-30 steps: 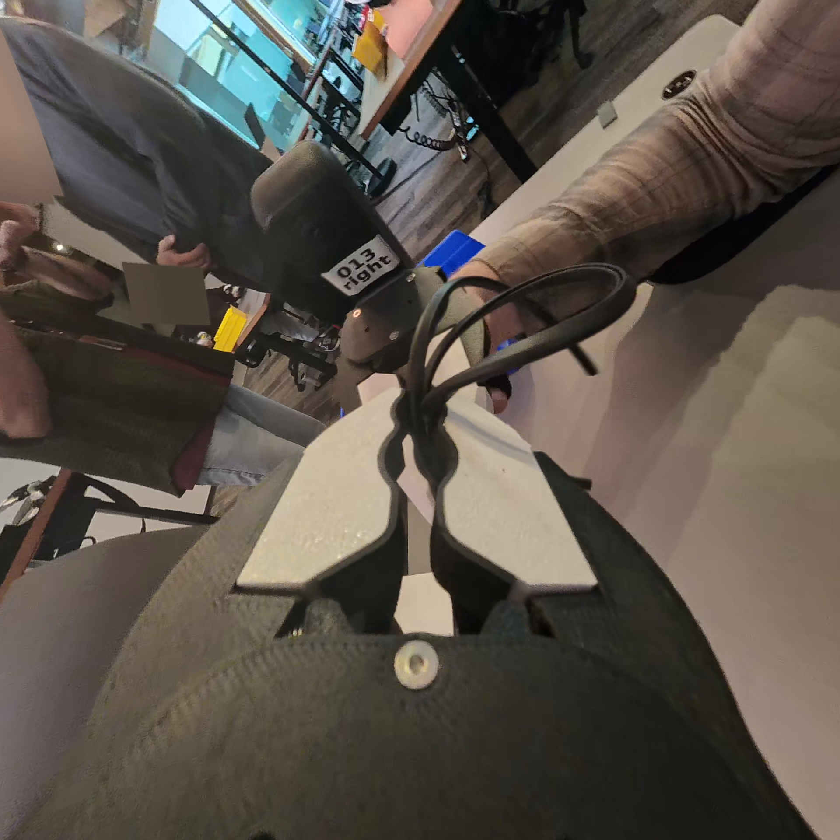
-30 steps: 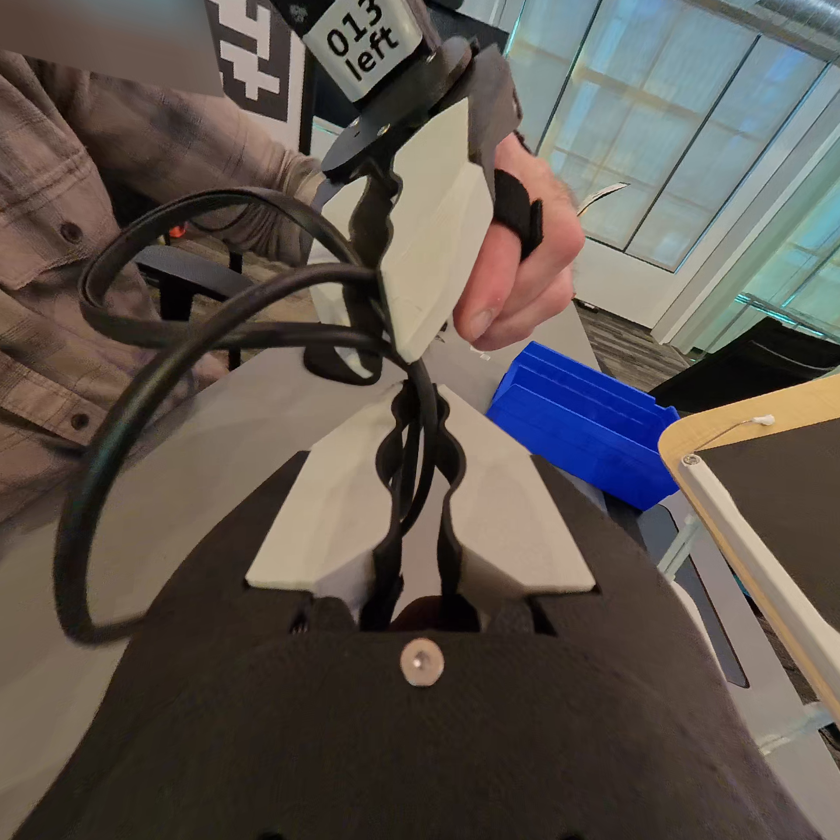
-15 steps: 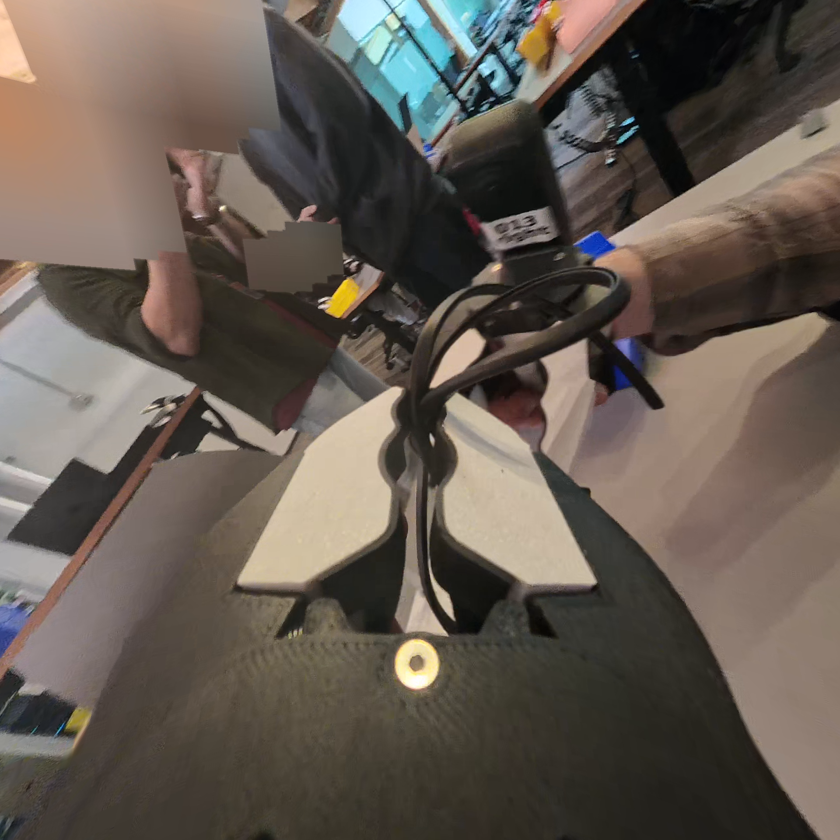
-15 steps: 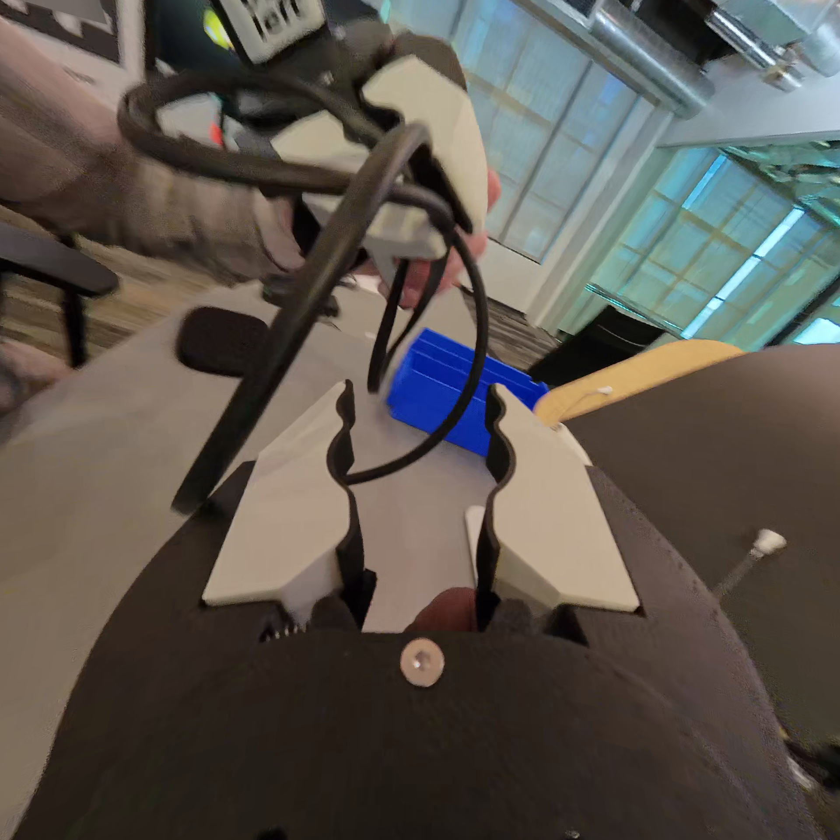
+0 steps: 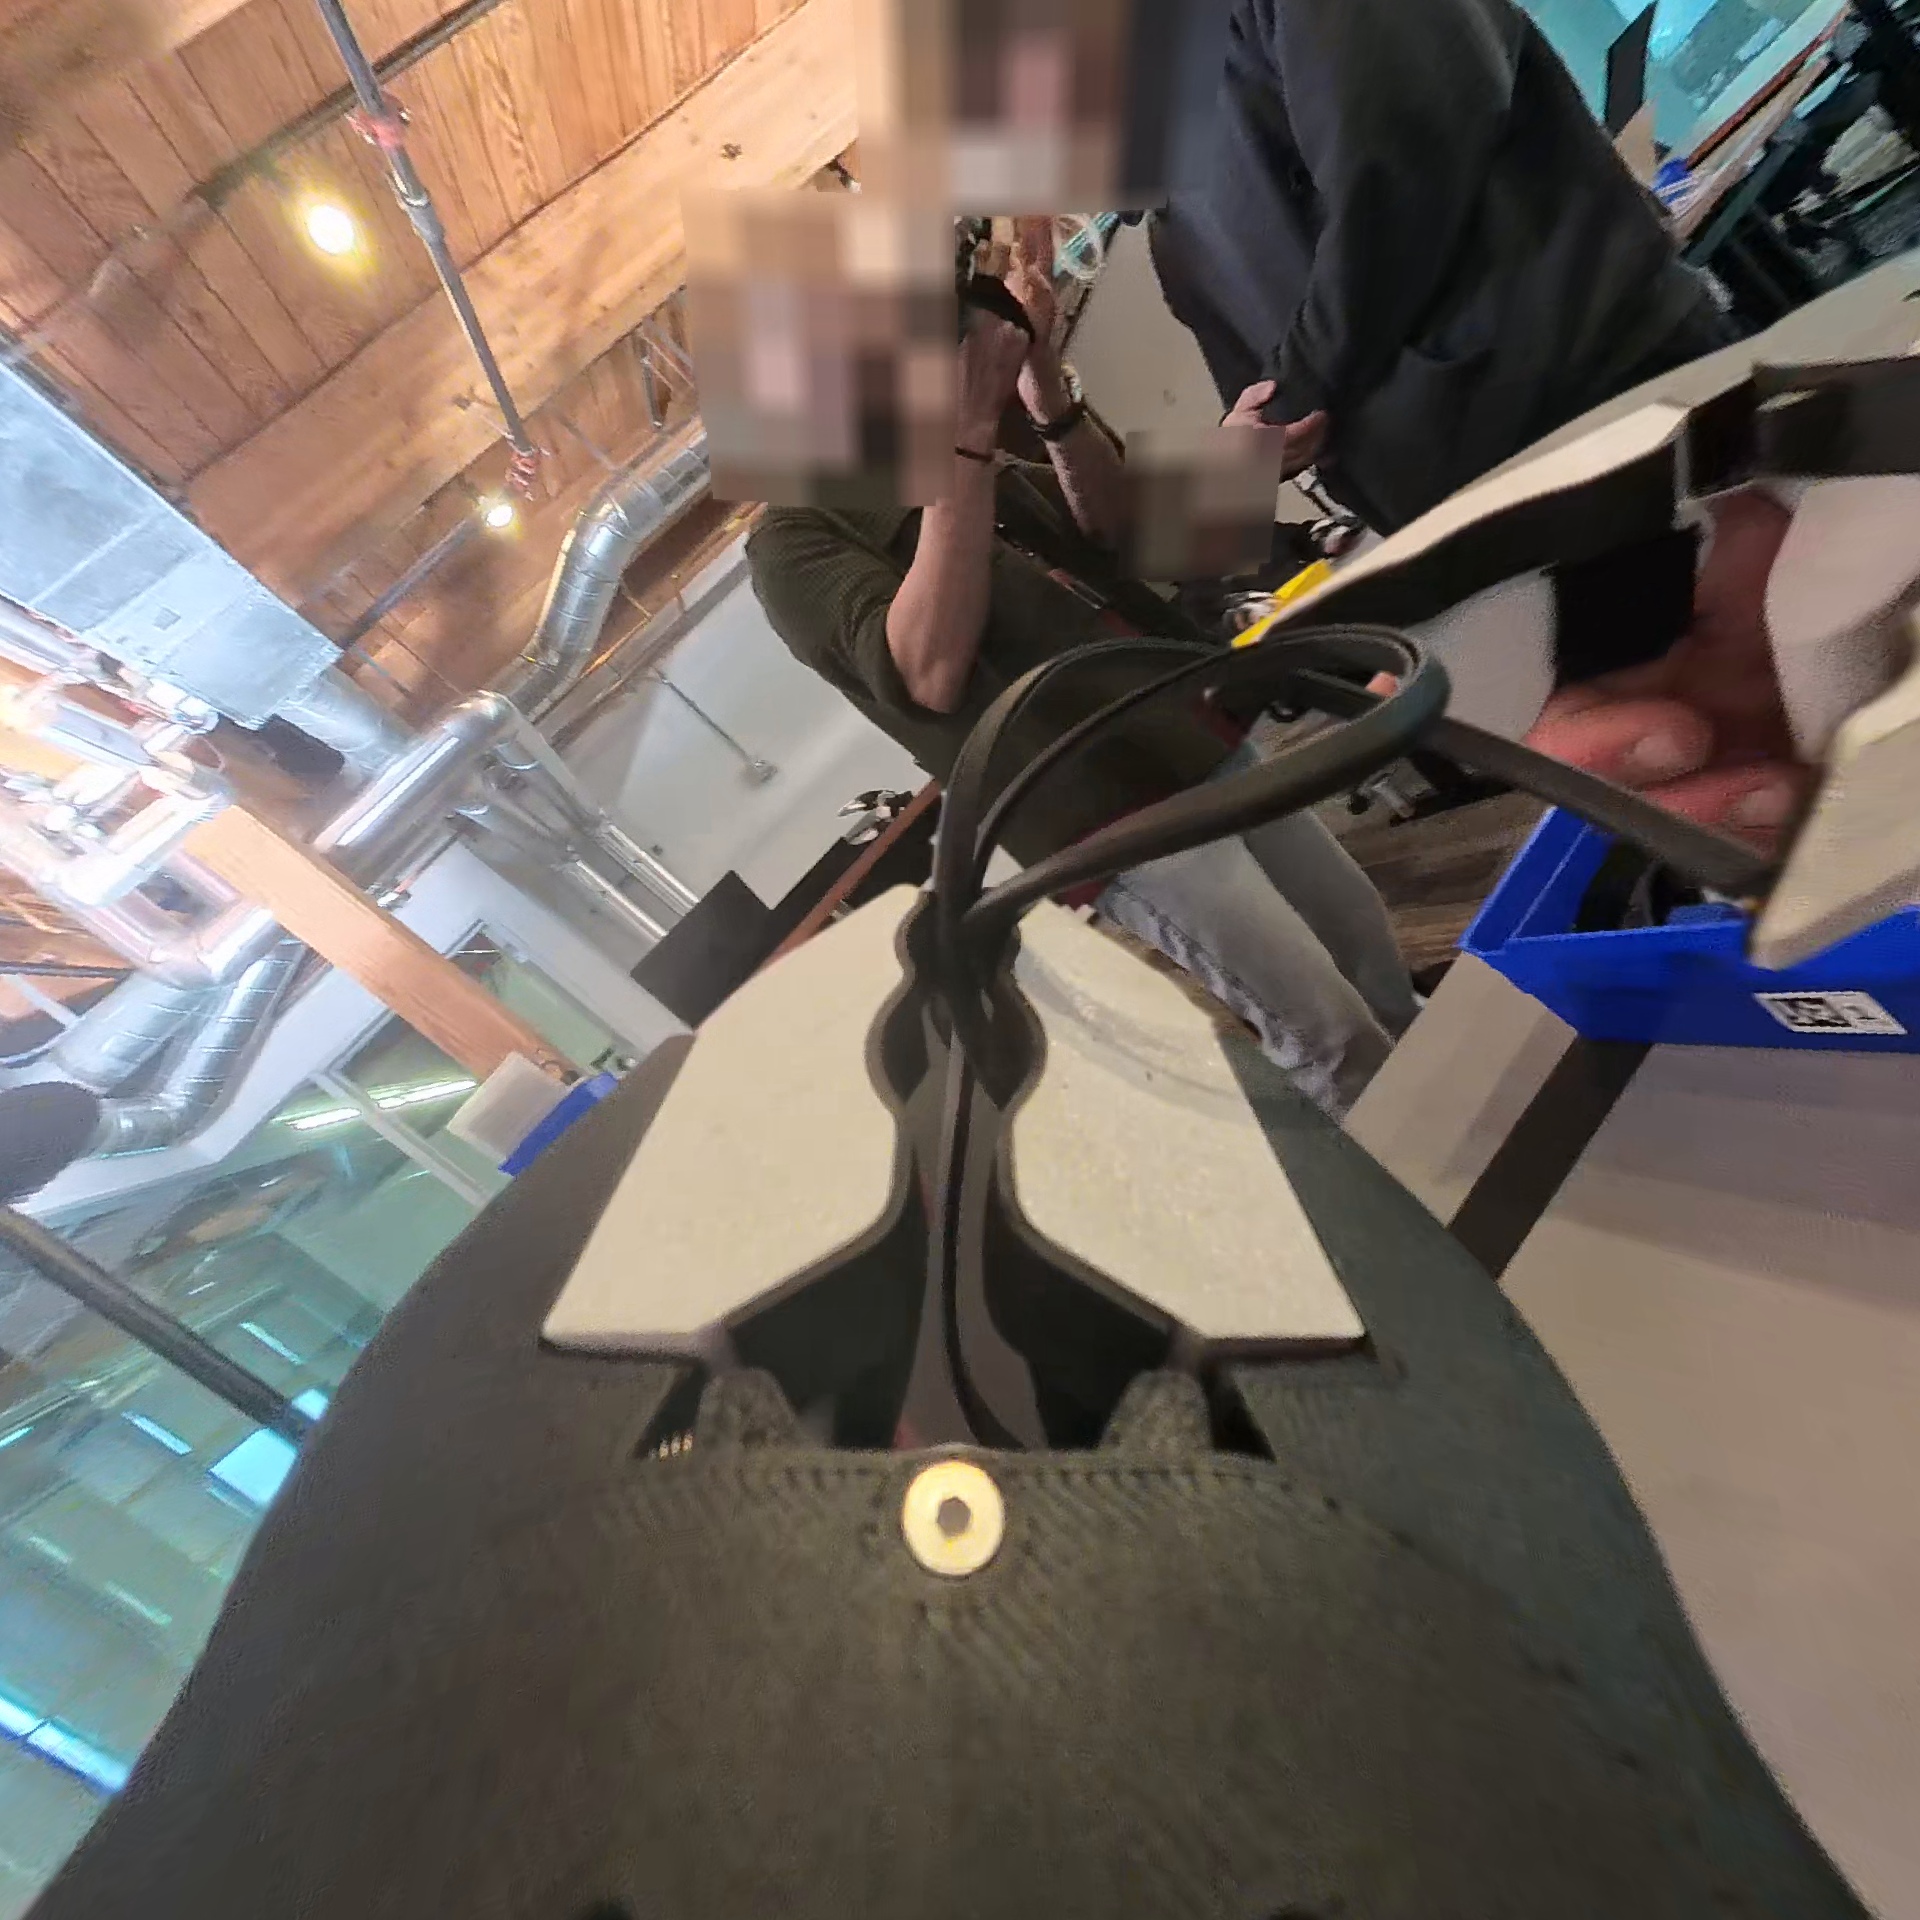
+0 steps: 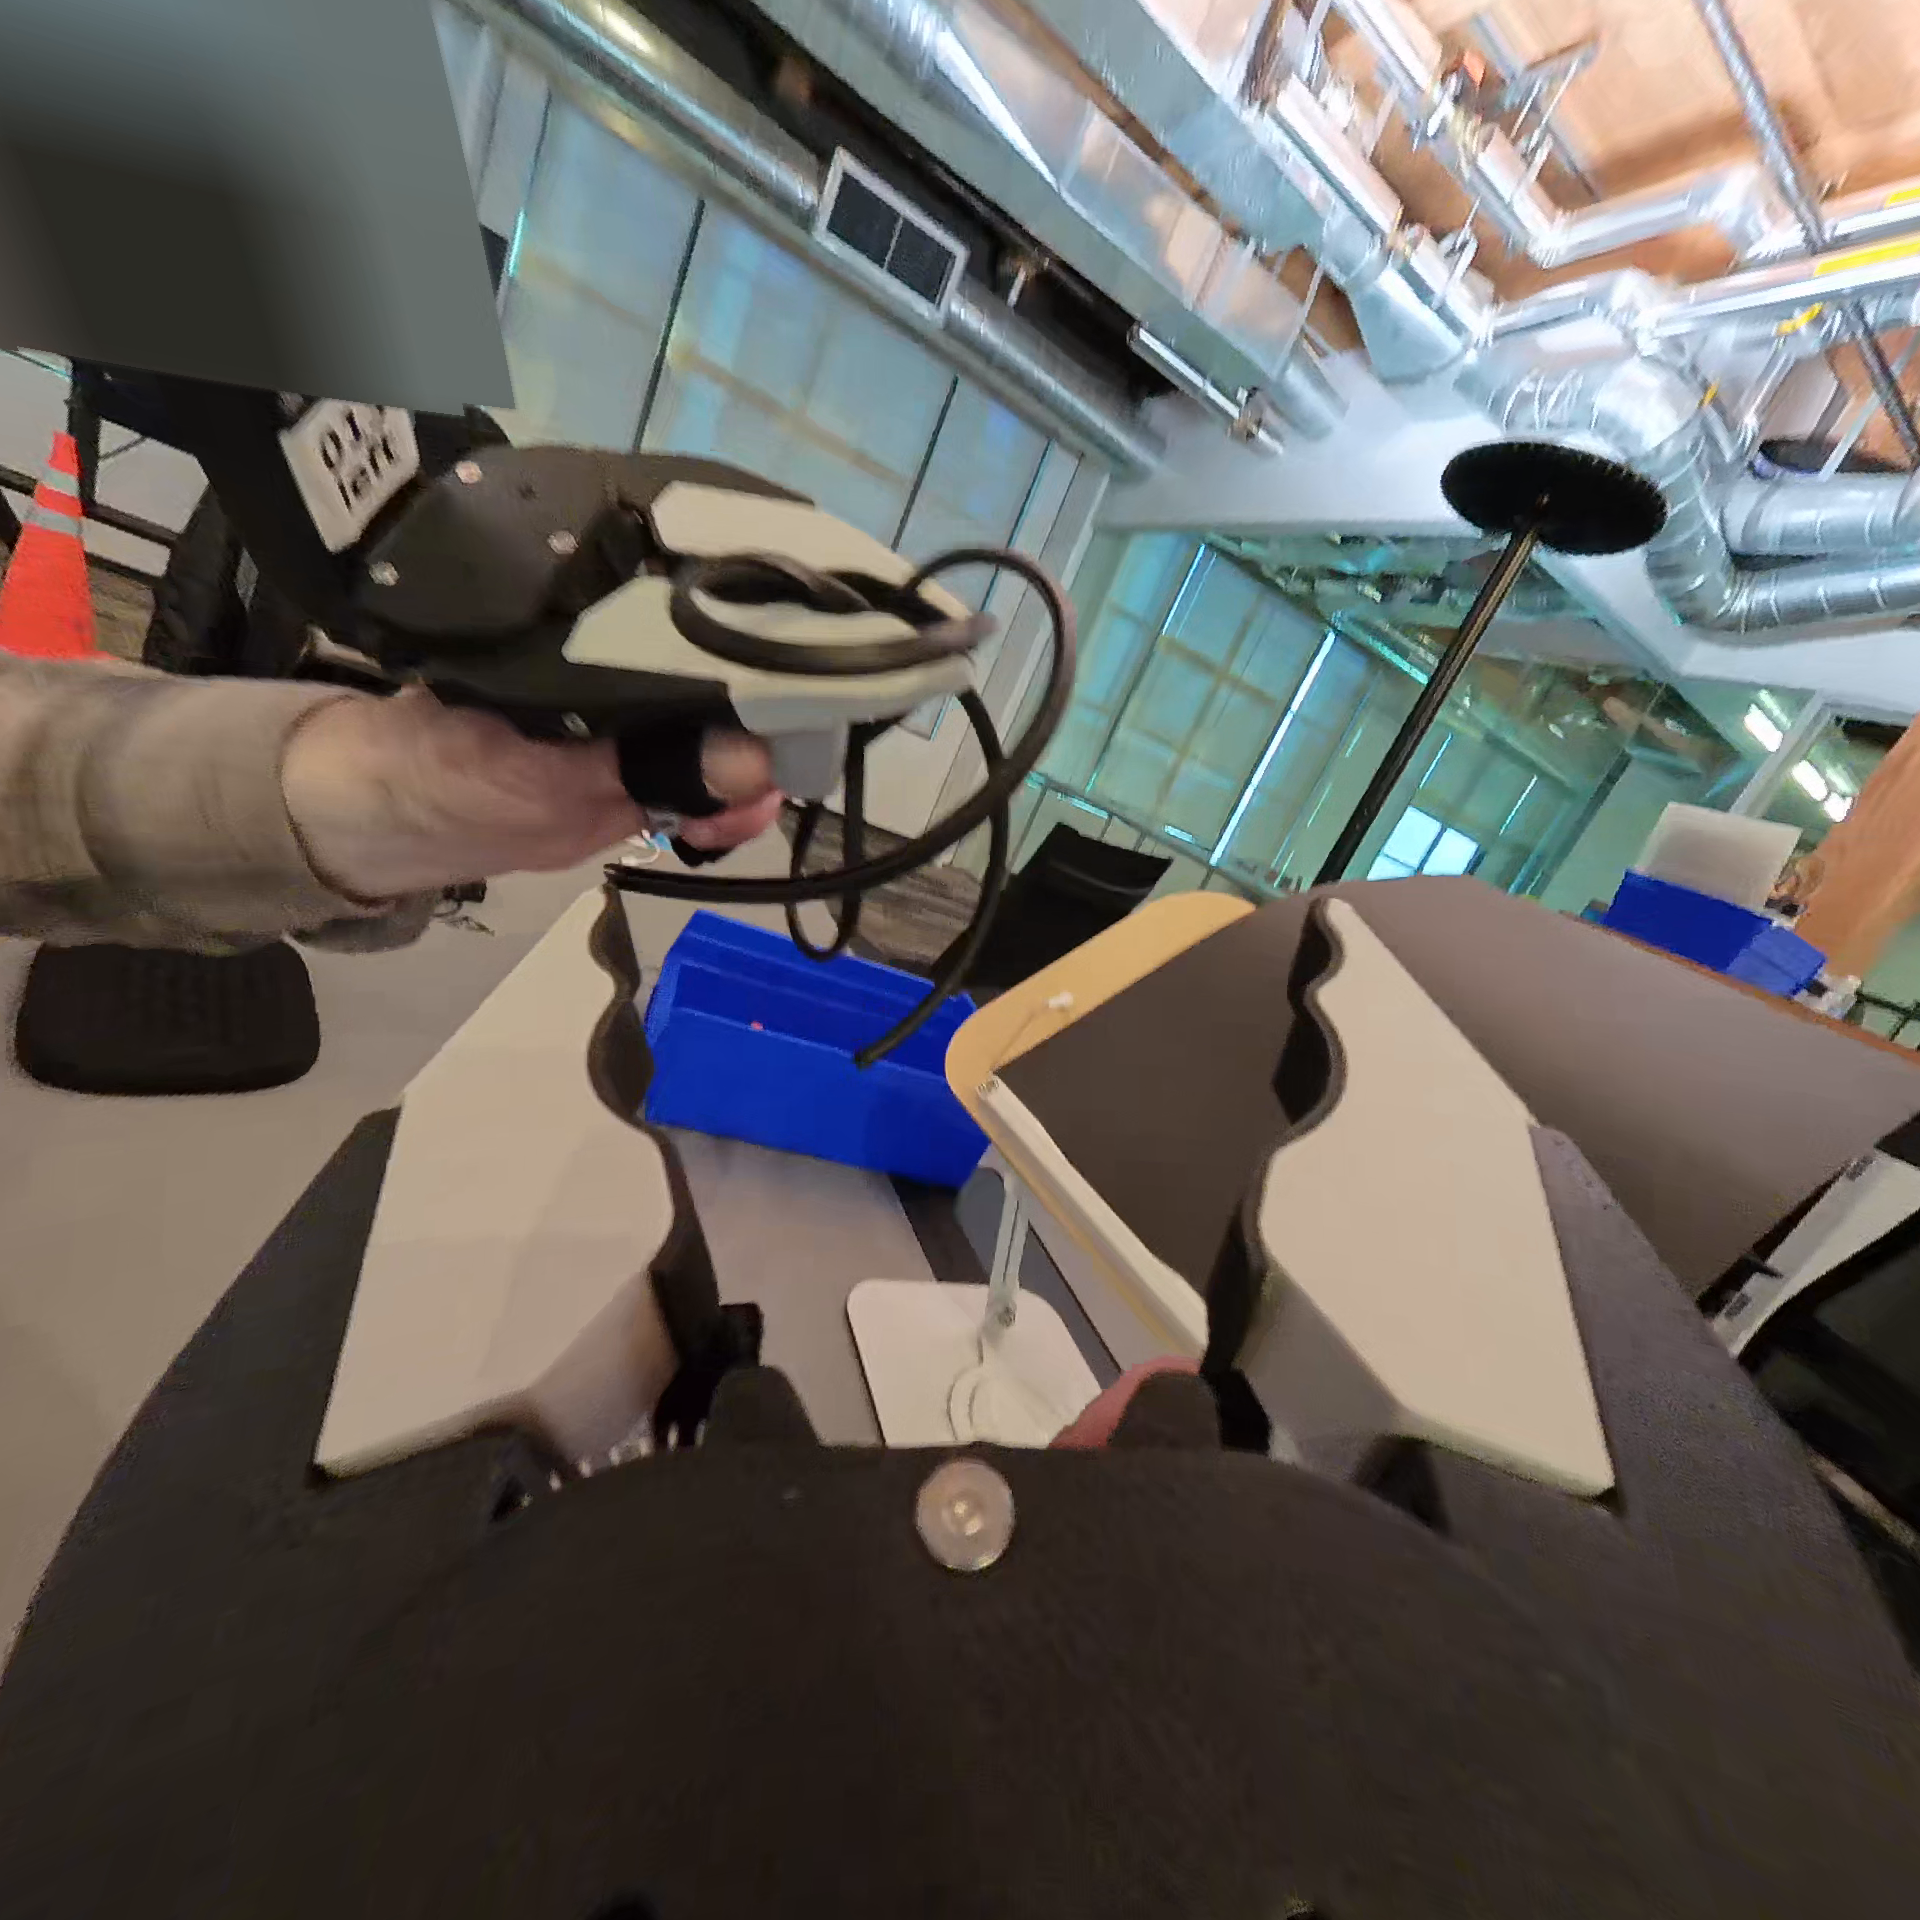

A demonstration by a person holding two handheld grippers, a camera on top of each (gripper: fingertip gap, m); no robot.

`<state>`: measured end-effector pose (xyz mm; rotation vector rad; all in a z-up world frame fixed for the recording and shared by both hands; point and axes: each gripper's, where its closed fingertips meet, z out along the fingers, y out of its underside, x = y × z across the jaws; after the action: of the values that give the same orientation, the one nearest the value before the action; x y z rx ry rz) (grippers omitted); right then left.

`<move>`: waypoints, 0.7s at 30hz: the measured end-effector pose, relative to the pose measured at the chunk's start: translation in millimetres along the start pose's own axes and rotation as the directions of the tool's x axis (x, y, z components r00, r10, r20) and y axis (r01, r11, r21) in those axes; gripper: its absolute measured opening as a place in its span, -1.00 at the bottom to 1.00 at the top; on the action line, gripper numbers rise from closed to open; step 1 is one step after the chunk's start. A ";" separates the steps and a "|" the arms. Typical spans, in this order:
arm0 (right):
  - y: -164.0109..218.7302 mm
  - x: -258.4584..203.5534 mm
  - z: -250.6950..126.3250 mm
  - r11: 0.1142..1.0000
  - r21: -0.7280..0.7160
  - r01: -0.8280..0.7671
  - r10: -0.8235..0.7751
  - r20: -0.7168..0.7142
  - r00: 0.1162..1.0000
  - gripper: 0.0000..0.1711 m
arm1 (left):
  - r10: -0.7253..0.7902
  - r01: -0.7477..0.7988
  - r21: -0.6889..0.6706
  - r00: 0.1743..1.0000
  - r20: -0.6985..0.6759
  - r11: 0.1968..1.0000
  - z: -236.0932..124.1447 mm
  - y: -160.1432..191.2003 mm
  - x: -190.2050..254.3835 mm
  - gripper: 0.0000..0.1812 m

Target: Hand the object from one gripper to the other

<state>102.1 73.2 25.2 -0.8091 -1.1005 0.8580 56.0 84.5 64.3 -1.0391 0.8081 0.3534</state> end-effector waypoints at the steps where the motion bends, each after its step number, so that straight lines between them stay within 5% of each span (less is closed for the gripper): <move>1: -5.2 -4.8 0.9 1.000 0.011 0.013 -0.013 0.007 1.000 0.47 | 0.020 -0.020 -0.008 1.000 0.015 1.000 2.0 -0.3 1.6 -0.92; 5: -20.9 -11.9 1.0 0.996 0.023 0.090 -0.089 -0.022 0.996 0.49 | 0.000 0.000 0.008 1.000 0.028 1.000 6.5 -6.4 9.3 -0.92; 21: -46.3 -5.3 -2.9 0.966 0.255 0.027 0.019 -0.178 0.984 -0.31 | -0.085 0.084 0.047 0.996 0.029 0.995 20.1 -26.5 47.2 -0.92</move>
<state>111.8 47.6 63.0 -0.6523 -0.8123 0.8854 112.3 84.1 51.2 -1.0194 0.7388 0.2776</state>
